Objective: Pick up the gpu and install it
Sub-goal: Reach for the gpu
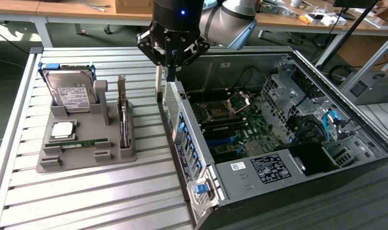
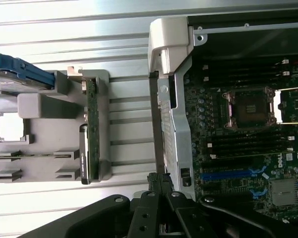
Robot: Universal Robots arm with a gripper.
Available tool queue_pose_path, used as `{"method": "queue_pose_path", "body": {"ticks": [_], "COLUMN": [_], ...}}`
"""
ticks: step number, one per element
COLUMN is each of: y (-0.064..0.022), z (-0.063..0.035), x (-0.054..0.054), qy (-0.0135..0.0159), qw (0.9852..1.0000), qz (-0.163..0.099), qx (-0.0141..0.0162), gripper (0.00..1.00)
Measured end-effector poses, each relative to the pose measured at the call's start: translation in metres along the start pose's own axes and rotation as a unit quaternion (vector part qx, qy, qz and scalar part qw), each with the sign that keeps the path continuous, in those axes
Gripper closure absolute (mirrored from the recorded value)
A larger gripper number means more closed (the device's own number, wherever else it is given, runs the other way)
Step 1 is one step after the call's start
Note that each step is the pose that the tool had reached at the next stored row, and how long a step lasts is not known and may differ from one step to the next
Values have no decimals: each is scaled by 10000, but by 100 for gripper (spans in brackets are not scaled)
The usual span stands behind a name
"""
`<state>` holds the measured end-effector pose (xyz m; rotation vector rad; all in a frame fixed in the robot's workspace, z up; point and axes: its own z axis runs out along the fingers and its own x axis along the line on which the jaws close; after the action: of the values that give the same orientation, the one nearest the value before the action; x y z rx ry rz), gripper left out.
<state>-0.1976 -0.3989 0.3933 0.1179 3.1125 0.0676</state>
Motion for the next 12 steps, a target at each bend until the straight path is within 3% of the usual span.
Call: {"method": "queue_pose_path", "body": {"ticks": [12], "y": [-3], "z": [-1], "x": [36], "qy": [0], "qw": [10000], "qz": [0], "qx": [0], "gripper": [90]}}
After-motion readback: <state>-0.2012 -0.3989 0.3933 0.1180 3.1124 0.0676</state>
